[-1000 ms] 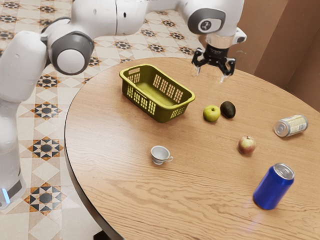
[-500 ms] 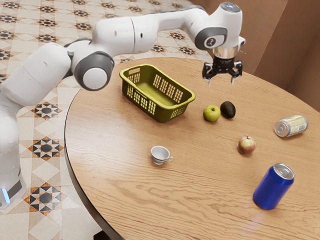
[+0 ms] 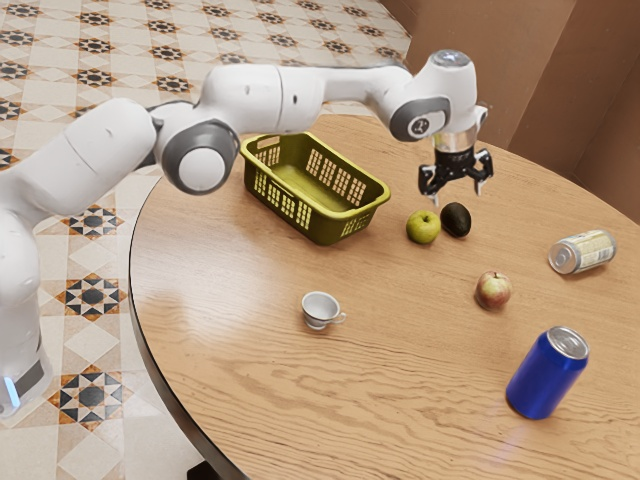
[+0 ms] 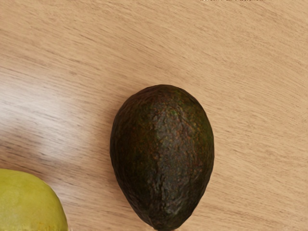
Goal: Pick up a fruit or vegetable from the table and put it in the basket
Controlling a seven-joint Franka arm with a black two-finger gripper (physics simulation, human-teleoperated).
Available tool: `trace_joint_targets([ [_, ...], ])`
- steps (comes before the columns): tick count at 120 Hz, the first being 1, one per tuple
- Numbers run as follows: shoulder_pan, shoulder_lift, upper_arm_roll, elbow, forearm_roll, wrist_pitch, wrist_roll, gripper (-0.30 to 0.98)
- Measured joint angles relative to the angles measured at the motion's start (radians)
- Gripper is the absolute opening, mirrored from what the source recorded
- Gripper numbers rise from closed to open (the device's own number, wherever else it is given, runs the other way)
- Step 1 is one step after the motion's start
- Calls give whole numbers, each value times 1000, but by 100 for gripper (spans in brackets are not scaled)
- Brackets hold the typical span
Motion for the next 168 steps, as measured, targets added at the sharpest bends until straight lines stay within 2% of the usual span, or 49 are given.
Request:
trace_joint_targets([
  [45, 65, 45, -30, 10, 7, 69, -40, 69],
  [121, 67, 133, -80, 31, 8, 204, -60, 68],
  [141, 74, 146, -80, 28, 8, 214, -63, 59],
  [168, 74, 156, -79, 26, 8, 218, -66, 63],
])
